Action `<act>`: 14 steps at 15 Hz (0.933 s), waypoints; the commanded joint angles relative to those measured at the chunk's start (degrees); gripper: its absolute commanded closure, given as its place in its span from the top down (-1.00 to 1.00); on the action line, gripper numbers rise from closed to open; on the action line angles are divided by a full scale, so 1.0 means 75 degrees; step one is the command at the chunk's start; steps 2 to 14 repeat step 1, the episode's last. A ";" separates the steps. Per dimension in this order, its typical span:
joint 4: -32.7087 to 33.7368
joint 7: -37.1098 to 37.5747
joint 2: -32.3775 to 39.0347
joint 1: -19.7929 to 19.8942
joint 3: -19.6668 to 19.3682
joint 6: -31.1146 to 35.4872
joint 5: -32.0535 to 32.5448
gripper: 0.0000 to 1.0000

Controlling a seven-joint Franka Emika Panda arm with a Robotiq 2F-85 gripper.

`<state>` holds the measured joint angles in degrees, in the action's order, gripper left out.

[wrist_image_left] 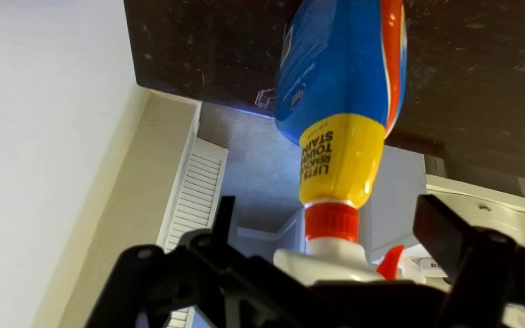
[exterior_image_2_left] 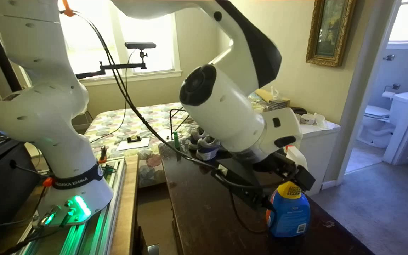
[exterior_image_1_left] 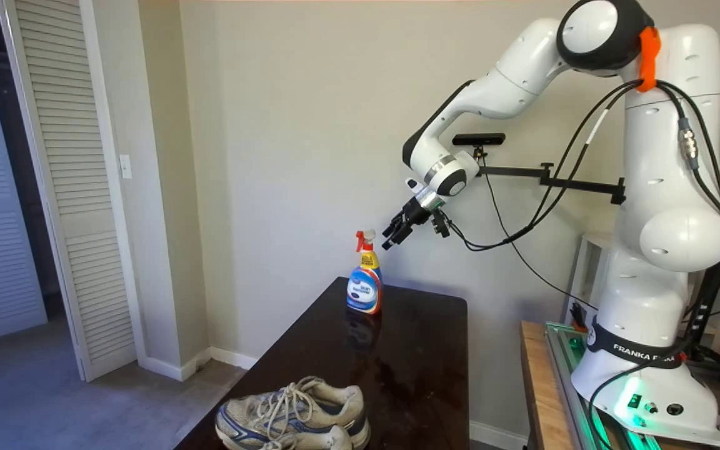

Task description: Move the blue bottle forwards

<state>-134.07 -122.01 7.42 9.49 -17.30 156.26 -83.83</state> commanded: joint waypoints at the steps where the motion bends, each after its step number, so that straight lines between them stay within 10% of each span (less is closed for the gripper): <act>1: -0.0103 0.0008 -0.0170 -0.0004 -0.0001 0.0000 0.0067 1.00; 14: -0.0103 0.0008 -0.0170 -0.0004 -0.0001 0.0000 0.0067 1.00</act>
